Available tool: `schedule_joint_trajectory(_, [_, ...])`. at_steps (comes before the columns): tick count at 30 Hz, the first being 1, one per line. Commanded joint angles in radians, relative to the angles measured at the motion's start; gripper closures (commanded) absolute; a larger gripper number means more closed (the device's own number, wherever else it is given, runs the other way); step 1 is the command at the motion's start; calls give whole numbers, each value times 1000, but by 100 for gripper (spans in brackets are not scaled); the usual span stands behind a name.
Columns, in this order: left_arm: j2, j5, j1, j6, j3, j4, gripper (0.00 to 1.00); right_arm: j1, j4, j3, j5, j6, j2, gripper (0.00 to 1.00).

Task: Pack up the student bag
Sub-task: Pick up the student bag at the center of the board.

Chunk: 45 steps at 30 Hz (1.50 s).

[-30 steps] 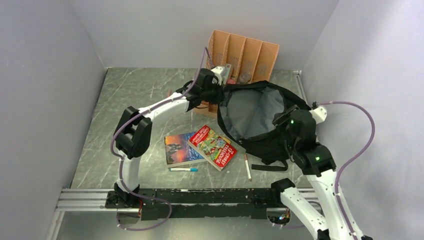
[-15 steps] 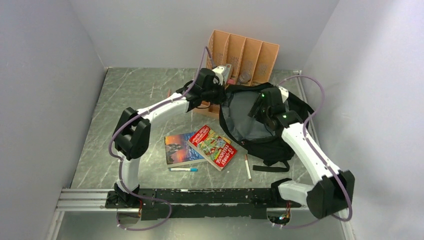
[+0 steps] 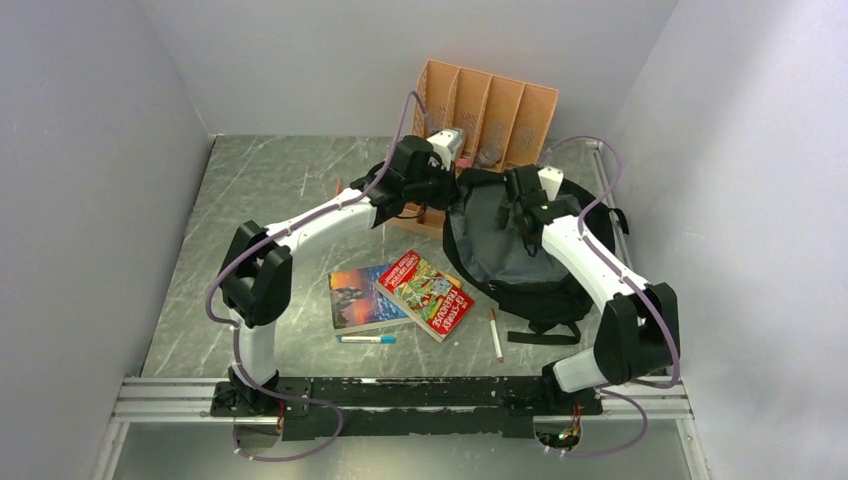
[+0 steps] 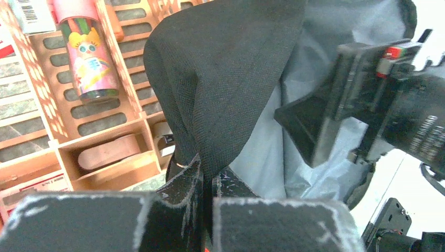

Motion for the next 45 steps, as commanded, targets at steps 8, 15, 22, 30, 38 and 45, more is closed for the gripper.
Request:
schedule_joint_trajectory(8, [-82,39,-25,-18,-11,77,95,-2,-36,59,148,-44,120,17])
schedule_joint_trajectory(15, [-86,36,-27,-19,-9,75,95,-2,-95,104,216,-52,197,19])
schedule_joint_trajectory(22, [-88,30,-28,-19,-9,69,95,-2,-102,118,222,-60,237,37])
schedule_joint_trajectory(30, [-104,-16,-26,-32,1,34,95,-2,-87,115,206,-67,130,82])
schedule_joint_trajectory(38, [-159,16,-4,-93,11,35,95,-2,-151,232,206,-93,-46,100])
schedule_joint_trajectory(45, [-249,-16,8,-118,42,6,95,1,-213,447,170,-130,-106,100])
